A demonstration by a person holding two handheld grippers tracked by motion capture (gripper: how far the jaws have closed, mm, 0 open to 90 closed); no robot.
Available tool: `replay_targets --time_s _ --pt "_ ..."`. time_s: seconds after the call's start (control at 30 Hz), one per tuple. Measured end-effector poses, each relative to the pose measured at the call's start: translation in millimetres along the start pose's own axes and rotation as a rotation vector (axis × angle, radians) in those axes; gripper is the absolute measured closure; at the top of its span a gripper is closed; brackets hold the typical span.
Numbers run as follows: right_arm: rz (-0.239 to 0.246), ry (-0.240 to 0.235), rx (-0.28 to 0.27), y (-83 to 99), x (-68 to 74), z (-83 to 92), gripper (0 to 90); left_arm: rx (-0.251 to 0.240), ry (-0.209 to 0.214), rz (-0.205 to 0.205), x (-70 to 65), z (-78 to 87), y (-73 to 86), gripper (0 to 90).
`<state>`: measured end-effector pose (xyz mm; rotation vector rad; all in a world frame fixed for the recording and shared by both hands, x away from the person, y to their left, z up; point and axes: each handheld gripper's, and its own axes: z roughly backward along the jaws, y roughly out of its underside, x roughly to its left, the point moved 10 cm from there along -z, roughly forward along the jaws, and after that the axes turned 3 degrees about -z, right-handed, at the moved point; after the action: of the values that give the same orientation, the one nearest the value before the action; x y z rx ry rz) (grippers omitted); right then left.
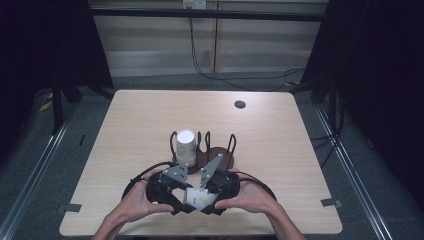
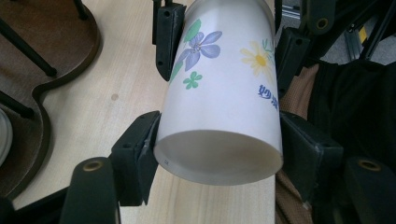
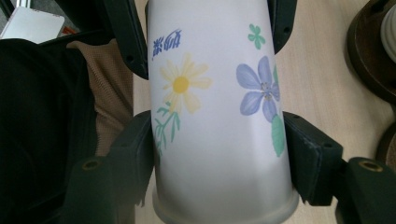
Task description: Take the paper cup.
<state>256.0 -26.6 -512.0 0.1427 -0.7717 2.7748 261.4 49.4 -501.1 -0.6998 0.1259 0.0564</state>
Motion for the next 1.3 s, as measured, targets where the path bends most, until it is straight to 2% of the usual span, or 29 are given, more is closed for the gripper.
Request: replay_targets --time_s 0.23,0.37,0.4,0.47,0.53,0.63,0.97,1.0,1.07,1.1,1.3 --pt "0.003 -0.01 -0.004 1.2 -0.3 -1.2 31.0 0.005 0.021 0.006 -1.3 0.5 1.1 36.6" --pt "-0.001 -0.02 -0.036 0.2 -1.0 0.1 27.1 -0.006 0.028 0.022 -1.4 1.2 0.2 37.0" --pt "-0.001 -0.02 -0.036 0.2 -1.0 0.1 27.1 -0.013 0.027 0.036 -1.8 1.7 -0.9 37.0" --pt "-0.003 -0.019 -0.068 -1.6 -2.0 2.1 22.0 -0.019 0.018 0.038 -1.6 3.1 -2.3 37.1" --pt "-0.001 -0.022 -0.074 -1.7 -2.4 2.8 20.1 -0.026 0.015 0.04 -0.9 4.4 -2.5 37.1" --pt "-0.027 -0.013 -0.101 -0.8 -5.6 6.7 16.0 -0.04 0.008 0.056 1.0 5.6 -1.5 37.0" --pt "-0.095 0.011 -0.176 0.8 -14.3 18.6 14.4 -0.1 -0.023 0.091 8.8 14.1 -2.0 36.7" --pt "-0.098 0.01 -0.184 1.4 -15.0 20.4 14.4 -0.097 -0.027 0.079 10.1 14.9 -1.2 36.7" --pt "-0.111 0.011 -0.201 2.9 -16.9 23.2 14.4 -0.108 -0.037 0.082 11.4 15.1 -0.9 36.6" --pt "-0.135 0.009 -0.217 3.6 -18.9 25.6 14.4 -0.117 -0.038 0.088 11.9 15.1 -1.0 36.6" --pt "-0.164 0.021 -0.252 4.8 -22.3 31.8 14.4 -0.124 -0.055 0.096 14.2 17.4 1.7 36.5"
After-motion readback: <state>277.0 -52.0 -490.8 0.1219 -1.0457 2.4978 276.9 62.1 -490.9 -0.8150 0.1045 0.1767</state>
